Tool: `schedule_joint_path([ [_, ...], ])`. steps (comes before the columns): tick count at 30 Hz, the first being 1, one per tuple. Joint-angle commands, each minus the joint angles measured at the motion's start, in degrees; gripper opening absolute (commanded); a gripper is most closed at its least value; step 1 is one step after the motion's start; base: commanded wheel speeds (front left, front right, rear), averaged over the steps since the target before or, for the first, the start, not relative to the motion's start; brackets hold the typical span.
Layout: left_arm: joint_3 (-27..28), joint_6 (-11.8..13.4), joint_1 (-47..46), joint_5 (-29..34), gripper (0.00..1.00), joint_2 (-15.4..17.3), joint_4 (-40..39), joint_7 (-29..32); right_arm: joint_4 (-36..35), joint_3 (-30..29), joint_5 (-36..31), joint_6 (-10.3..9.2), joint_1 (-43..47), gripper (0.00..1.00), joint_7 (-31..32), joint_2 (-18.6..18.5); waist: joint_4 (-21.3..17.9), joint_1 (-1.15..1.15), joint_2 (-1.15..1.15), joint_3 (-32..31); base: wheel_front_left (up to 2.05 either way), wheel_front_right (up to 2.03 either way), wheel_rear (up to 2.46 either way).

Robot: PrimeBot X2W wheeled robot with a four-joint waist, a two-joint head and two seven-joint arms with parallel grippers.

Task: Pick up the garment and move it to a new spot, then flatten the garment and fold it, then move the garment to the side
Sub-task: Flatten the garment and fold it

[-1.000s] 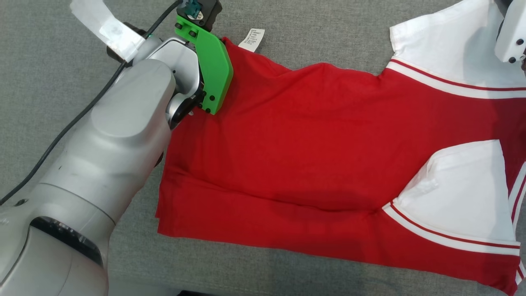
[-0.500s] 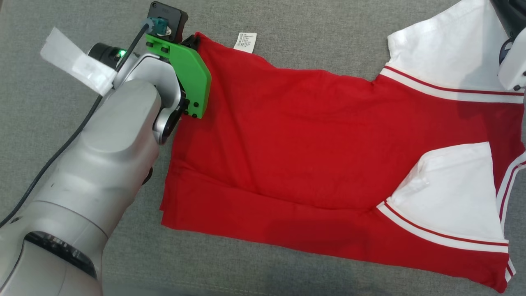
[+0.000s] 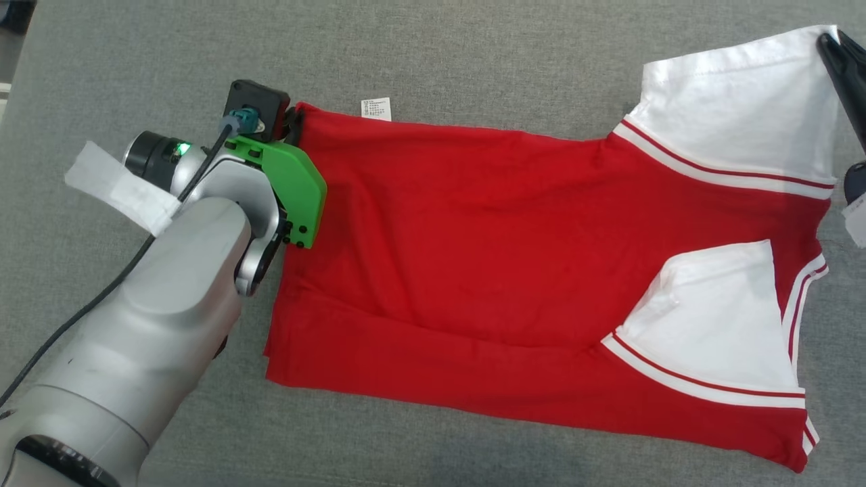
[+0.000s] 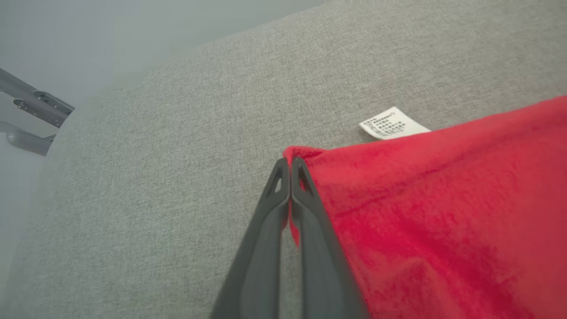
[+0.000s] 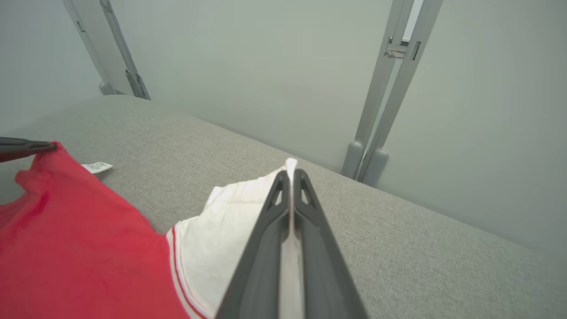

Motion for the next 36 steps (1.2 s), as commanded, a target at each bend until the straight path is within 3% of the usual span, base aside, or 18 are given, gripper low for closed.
schedule_joint_path([
  [1,-0.48,0.92,1.49,1.09,0.0,1.34,-1.53,-0.55,-0.96,-0.17,0.71,-0.07,2.26,0.0,-1.95,-1.44,-0.79,0.0,0.0,-1.22,0.0,0.0,0.0],
  [10,-4.17,4.61,5.52,6.2,0.0,9.16,-11.74,-1.01,-8.22,1.48,5.26,-0.06,10.66,0.0,-6.15,-7.83,-2.36,0.0,0.0,-2.74,0.0,0.0,0.0],
  [19,-9.04,8.11,10.52,12.88,0.0,16.12,-21.18,-3.59,-12.66,2.93,9.83,-0.07,18.48,0.0,-4.48,-13.34,-3.2,0.0,0.0,-3.73,0.0,0.0,0.0],
  [22,-9.56,10.64,13.67,13.86,0.0,18.52,-24.07,-4.87,-13.73,3.55,11.28,-0.06,22.49,0.0,-2.91,-15.3,-3.51,0.0,0.0,-4.45,0.0,0.0,0.0],
  [26,-9.84,12.48,16.34,13.53,0.0,19.9,-26.26,-5.05,-14.63,5.52,11.82,-0.07,25.49,0.0,0.02,-17.59,-3.74,0.0,0.0,-5.06,0.0,0.0,0.0],
  [36,-10.27,14.04,19.4,12.46,0.0,20.23,-26.59,-5.63,-16.07,10.21,16.7,-0.06,28.47,0.0,8.53,-19.63,-3.6,0.0,0.0,-6.46,0.0,0.0,0.0],
])
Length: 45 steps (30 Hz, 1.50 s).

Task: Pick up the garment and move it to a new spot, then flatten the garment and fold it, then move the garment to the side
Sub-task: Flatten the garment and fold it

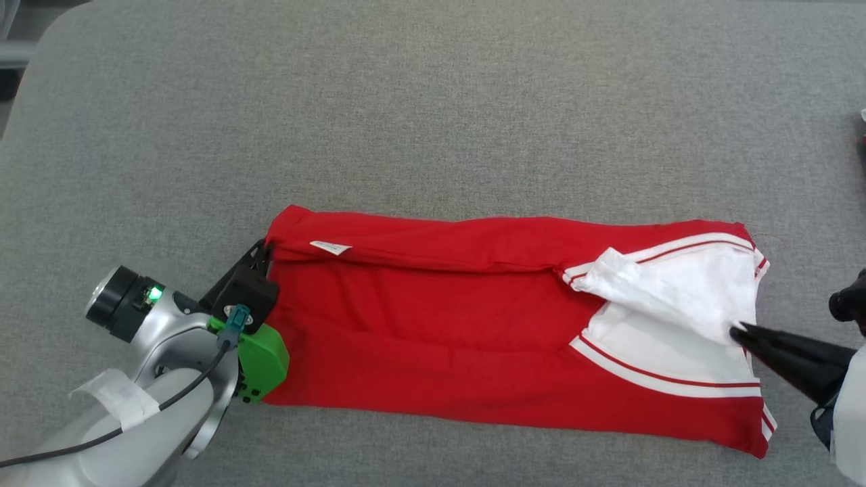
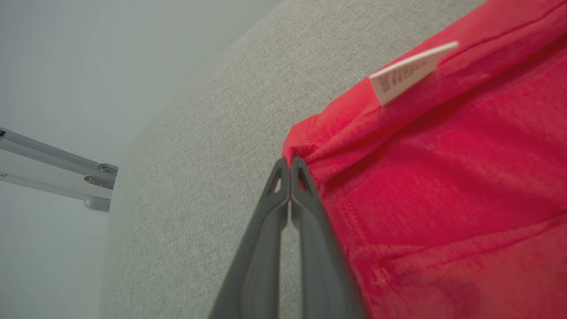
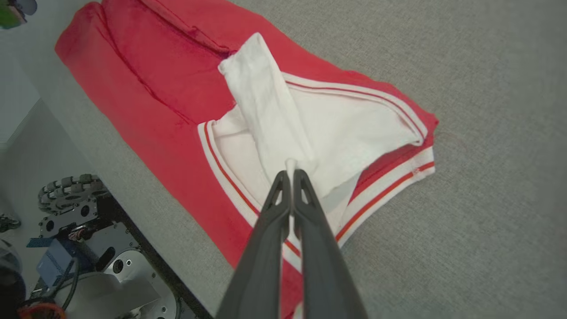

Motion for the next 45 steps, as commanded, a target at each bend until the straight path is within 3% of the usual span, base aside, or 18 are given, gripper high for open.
schedule_joint_path([
  [1,0.06,0.43,1.13,-0.5,0.0,0.28,0.25,0.07,-0.61,0.26,1.03,-0.05,0.98,0.0,0.91,-0.06,0.11,0.0,0.0,-0.36,0.0,0.0,0.0],
  [12,-0.04,2.32,4.25,-1.9,0.0,0.66,-0.13,-0.38,-1.82,-0.51,4.81,-0.05,4.67,0.0,6.77,0.78,-0.34,0.0,0.0,-1.89,0.0,0.0,0.0],
  [13,-0.12,2.41,4.47,-2.06,0.06,0.6,-0.19,-0.36,-1.61,-0.47,5.09,-0.05,4.95,0.0,7.13,1.09,-0.36,0.0,0.0,-1.96,0.0,0.0,0.0],
  [14,-0.23,2.39,4.74,-2.2,0.45,0.53,-0.19,-0.17,-1.45,-0.58,4.85,-0.05,5.07,0.0,7.31,1.36,-0.36,0.0,0.0,-2.02,0.0,0.0,0.0],
  [15,-0.2,2.56,4.96,-2.34,1.0,0.47,-0.25,-0.22,-0.94,-0.77,4.88,-0.05,5.34,0.69,7.74,1.92,-0.38,0.0,0.0,-2.06,0.0,0.0,0.0],
  [16,-0.18,2.63,5.2,-2.49,1.0,0.44,-0.28,-0.24,-0.5,-0.66,5.19,-0.05,5.8,1.0,8.38,2.36,-0.39,0.0,0.0,-2.1,0.0,0.0,0.0],
  [27,2.23,5.78,8.12,-5.09,1.0,1.19,-2.35,-2.57,0.49,-3.31,2.27,-0.04,6.9,1.0,9.84,7.38,0.11,0.0,0.0,-3.73,0.0,0.0,0.0],
  [34,10.96,10.1,13.07,-10.13,1.0,-0.84,-6.83,-11.51,1.82,-6.94,-1.86,-0.04,8.48,1.0,4.7,13.98,0.68,0.0,0.0,-6.37,0.0,0.0,0.0],
  [36,14.48,10.23,14.98,-10.75,1.0,-1.81,-8.78,-12.3,2.95,-8.41,-3.33,-0.04,9.25,1.0,2.65,17.18,0.81,0.0,0.0,-7.18,0.0,0.0,0.0],
  [40,26.66,8.7,21.11,-8.95,1.0,-6.2,-15.01,-12.43,4.15,-11.09,-7.34,-0.04,8.91,1.0,-2.85,24.04,0.98,0.0,0.0,-8.49,0.0,0.0,0.0],
  [45,40.2,0.86,30.02,-6.36,1.0,-12.8,-18.11,-12.42,6.65,-11.78,-10.64,-0.04,7.57,1.0,-9.66,32.93,0.41,0.0,0.0,-10.82,0.0,0.0,0.0],
])
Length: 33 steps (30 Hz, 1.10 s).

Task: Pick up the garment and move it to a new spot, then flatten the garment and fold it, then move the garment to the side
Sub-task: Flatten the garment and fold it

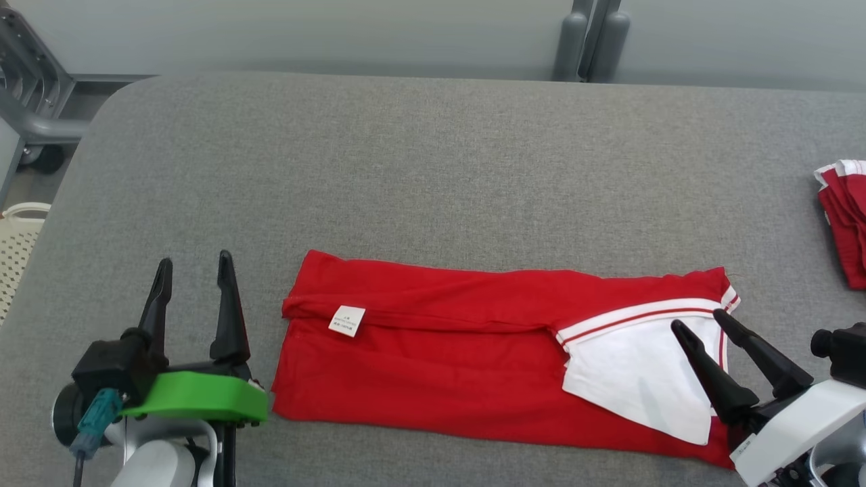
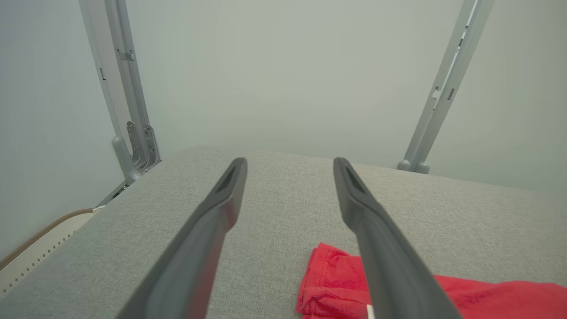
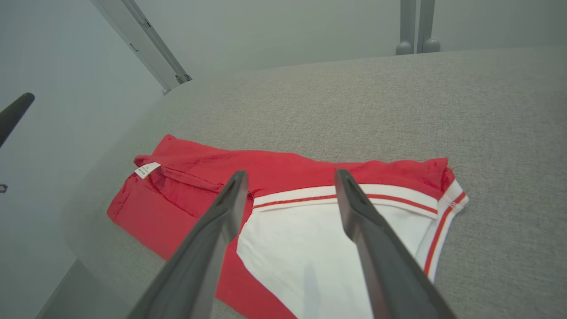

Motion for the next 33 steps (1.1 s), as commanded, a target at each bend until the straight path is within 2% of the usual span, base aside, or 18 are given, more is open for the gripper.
schedule_joint_path([
  [1,2.86,-2.55,2.71,0.81,1.0,-1.86,0.59,-0.15,1.28,-0.33,-1.52,-0.01,-0.97,1.0,-2.04,1.89,-0.51,0.0,0.0,-1.63,0.0,0.0,0.0],
  [4,6.58,-7.19,5.25,2.39,1.0,-4.57,2.38,-0.16,3.97,0.4,-4.1,-0.01,-2.02,1.0,-5.09,4.62,-0.83,0.0,0.0,-2.74,0.0,0.0,0.0],
  [10,9.56,-15.72,8.36,5.52,1.0,-7.58,6.42,-0.15,9.31,0.25,-8.18,0.0,-3.3,1.0,-11.16,9.35,-0.73,0.0,0.0,-5.22,0.0,0.0,0.0],
  [15,10.51,-20.39,9.95,10.15,1.0,-8.48,10.73,-0.1,15.16,-3.18,-14.37,0.0,-3.69,1.0,-18.39,14.48,0.26,0.0,0.0,-7.92,0.0,0.0,0.0],
  [23,12.21,-22.93,10.68,14.74,1.0,-10.6,13.99,-0.09,21.69,-9.16,-20.92,0.0,-2.88,1.0,-22.68,19.88,0.99,0.0,0.0,-8.54,0.0,0.0,0.0],
  [27,12.95,-24.39,10.96,15.57,1.0,-11.01,15.16,-0.1,23.97,-11.11,-23.23,-0.01,-2.29,1.0,-22.82,20.48,0.77,0.0,0.0,-8.33,0.0,0.0,0.0],
  [33,15.7,-25.18,11.18,16.97,1.0,-12.33,14.32,-0.11,24.14,-11.74,-24.3,0.0,-3.21,1.0,-22.5,21.2,0.1,0.0,0.0,-7.88,0.0,0.0,0.0],
])
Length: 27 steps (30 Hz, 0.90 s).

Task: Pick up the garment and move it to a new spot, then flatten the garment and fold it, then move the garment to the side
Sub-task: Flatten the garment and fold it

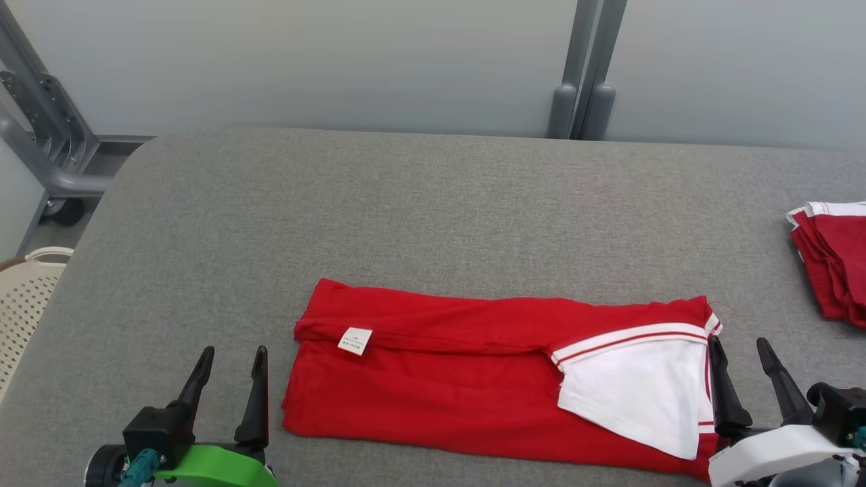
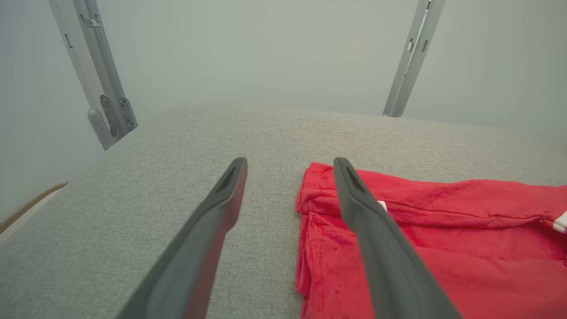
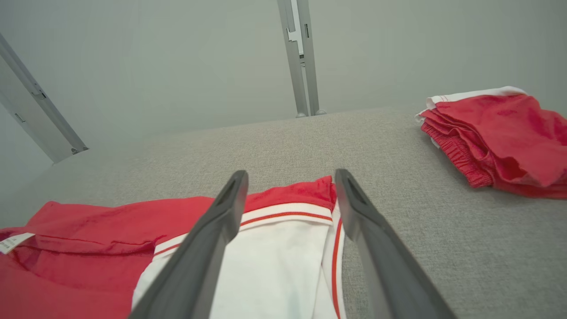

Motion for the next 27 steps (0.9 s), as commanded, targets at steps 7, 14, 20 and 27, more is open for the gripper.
schedule_joint_path([
  [7,1.16,-1.46,0.44,1.46,1.0,-1.32,0.13,-0.02,-0.62,0.74,-0.11,0.01,-1.18,1.0,0.67,0.27,-0.38,0.0,0.0,0.46,0.0,0.0,0.0],
  [14,1.7,-2.15,-0.1,2.39,1.0,-2.52,0.68,-0.02,-0.04,-3.55,-2.13,0.0,-1.54,1.0,8.45,0.03,-0.13,0.0,0.0,1.08,0.0,0.0,0.0],
  [20,2.33,-2.66,-1.34,3.19,1.0,-3.21,0.58,-0.02,-5.99,-11.45,-2.11,-0.02,-4.38,1.0,35.71,2.7,0.17,0.0,0.0,2.61,0.0,0.0,0.0],
  [27,2.05,-2.99,-2.61,3.95,1.0,-4.05,0.15,-0.02,-12.55,-17.55,-5.62,0.01,-7.5,1.0,53.3,4.52,1.59,0.0,0.0,4.73,0.0,0.0,0.0],
])
